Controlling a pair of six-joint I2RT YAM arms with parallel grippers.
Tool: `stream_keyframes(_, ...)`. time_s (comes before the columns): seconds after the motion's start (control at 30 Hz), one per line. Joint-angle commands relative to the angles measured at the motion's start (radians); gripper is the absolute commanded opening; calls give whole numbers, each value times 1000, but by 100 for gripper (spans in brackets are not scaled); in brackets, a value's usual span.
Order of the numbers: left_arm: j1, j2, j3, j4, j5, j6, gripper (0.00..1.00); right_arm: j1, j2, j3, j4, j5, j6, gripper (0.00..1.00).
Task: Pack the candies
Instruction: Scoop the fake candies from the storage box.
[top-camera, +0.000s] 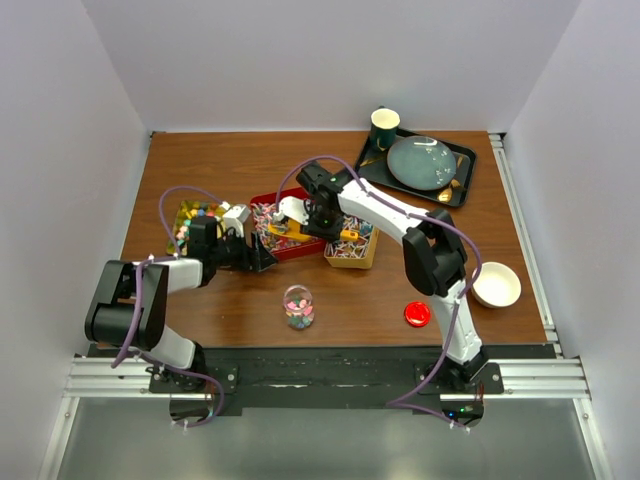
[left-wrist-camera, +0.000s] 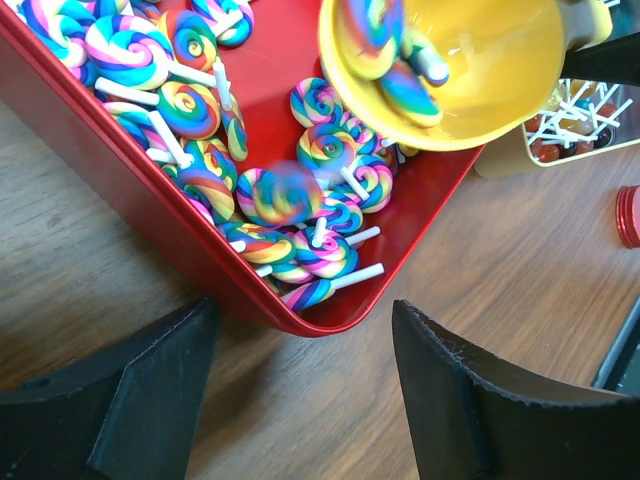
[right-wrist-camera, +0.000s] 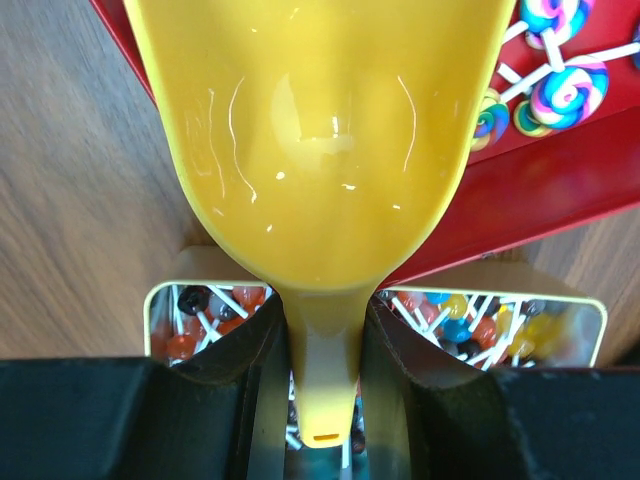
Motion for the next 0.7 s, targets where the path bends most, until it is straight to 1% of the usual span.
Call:
stream_keyframes(0.0, -17, -2, 39, -63, 142, 7, 75, 48, 87, -106, 260, -276, 40, 0)
stream_keyframes(0.13, -15, -2, 59, -62, 148, 0, 75, 45, 75, -120, 277, -269, 52, 0)
stream_keyframes(0.23, -14, -14, 76, -92, 151, 13, 75, 43, 51, -141, 281, -247, 54, 0)
stream_keyframes(0.4, -8, -35, 71, -95, 154, 21, 75, 39, -4, -201, 289, -201, 29, 0)
stream_keyframes(0.67, -6, -42, 73, -85, 169, 26, 75, 23, -60, -258, 290, -174, 15, 0)
